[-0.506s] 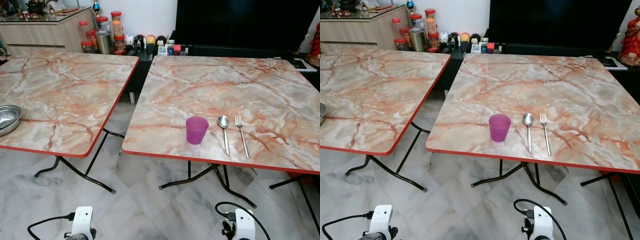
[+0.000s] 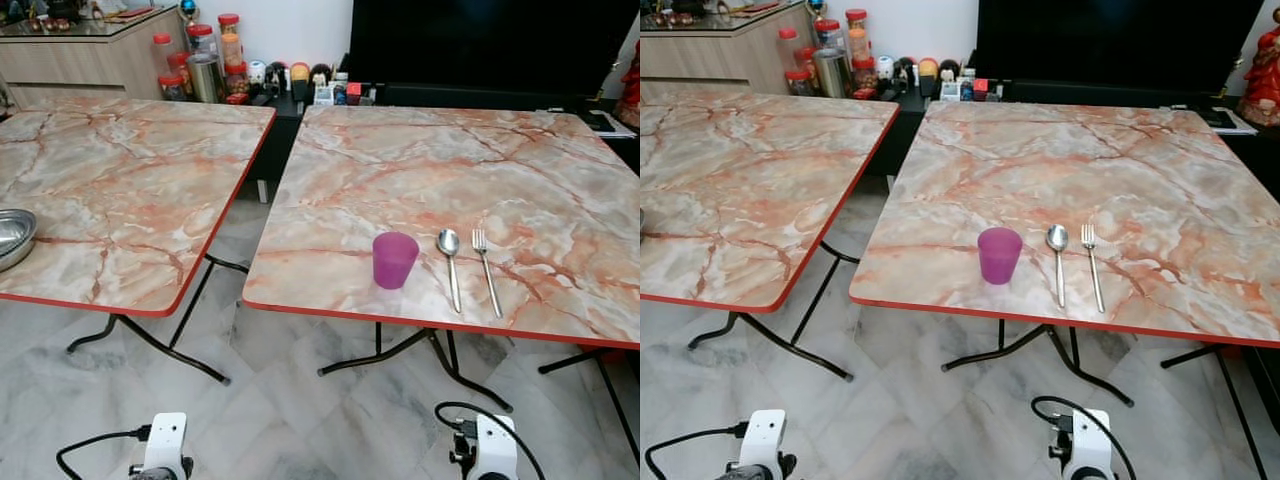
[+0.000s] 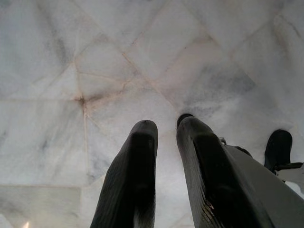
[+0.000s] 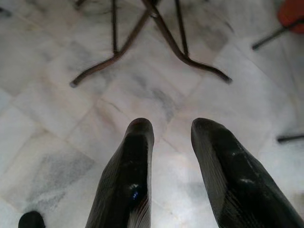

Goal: Setting the table

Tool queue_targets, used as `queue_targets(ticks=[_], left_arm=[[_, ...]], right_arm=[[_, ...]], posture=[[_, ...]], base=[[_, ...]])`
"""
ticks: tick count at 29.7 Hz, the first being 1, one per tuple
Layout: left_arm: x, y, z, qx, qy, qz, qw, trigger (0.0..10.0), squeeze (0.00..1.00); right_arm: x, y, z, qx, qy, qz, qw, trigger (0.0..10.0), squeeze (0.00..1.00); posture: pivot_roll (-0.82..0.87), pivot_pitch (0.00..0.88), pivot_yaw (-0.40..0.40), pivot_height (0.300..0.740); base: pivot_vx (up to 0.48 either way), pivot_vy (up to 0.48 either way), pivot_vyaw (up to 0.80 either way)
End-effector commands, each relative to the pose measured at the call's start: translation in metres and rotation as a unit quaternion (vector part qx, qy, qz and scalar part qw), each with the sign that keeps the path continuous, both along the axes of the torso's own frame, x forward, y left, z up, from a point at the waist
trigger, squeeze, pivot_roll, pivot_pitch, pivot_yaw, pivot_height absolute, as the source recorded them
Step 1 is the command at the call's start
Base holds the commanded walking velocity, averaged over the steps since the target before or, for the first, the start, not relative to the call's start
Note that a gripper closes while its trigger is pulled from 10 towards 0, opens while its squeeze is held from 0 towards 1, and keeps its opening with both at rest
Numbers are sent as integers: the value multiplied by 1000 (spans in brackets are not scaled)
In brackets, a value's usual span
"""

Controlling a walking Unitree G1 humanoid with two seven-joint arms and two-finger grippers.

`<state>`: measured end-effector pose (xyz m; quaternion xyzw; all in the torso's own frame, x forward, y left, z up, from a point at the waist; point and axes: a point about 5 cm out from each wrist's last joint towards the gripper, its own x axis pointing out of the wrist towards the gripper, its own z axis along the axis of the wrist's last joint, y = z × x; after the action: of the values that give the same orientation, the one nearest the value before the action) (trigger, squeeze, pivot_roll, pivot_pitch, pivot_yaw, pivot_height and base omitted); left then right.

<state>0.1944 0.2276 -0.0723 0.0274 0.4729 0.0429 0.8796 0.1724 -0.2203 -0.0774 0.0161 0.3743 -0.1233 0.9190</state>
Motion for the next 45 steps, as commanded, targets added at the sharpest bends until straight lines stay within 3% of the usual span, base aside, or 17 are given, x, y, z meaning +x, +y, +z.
queue_targets(ticks=[1,5,9,15,18,25,45], left_arm=[[-3,1,-2,0,10,-1,1000,10000,0],[-4,1,-2,0,11,-2,1000,10000,0],[-4,1,-2,1,12,-3,1000,10000,0],[-4,1,-2,1,13,-4,1000,10000,0],[-4,1,-2,1,13,-4,1000,10000,0],[-3,1,-1,1,10,-3,1000,10000,0],[0,2,0,-1,6,1,1000,10000,0]], right_arm=[[-5,-1,-3,13,8,-39,999,10000,0],[-4,0,-3,9,13,-6,1000,10000,0],[3,5,0,-9,12,91,996,10000,0],[3,15,-1,58,18,140,988,10000,0],[6,14,1,29,11,170,985,10000,0],[14,12,10,13,-48,157,986,10000,0],[23,10,22,-58,-108,176,977,10000,0]], posture=[[-20,0,3,740],[-19,0,2,740],[-19,0,3,740],[-20,0,3,740],[-19,0,3,740],[-20,0,5,740],[-13,0,8,740]], base=[[0,0,0],[0,0,0],[0,0,0],[0,0,0],[0,0,0],[0,0,0],[0,0,0]])
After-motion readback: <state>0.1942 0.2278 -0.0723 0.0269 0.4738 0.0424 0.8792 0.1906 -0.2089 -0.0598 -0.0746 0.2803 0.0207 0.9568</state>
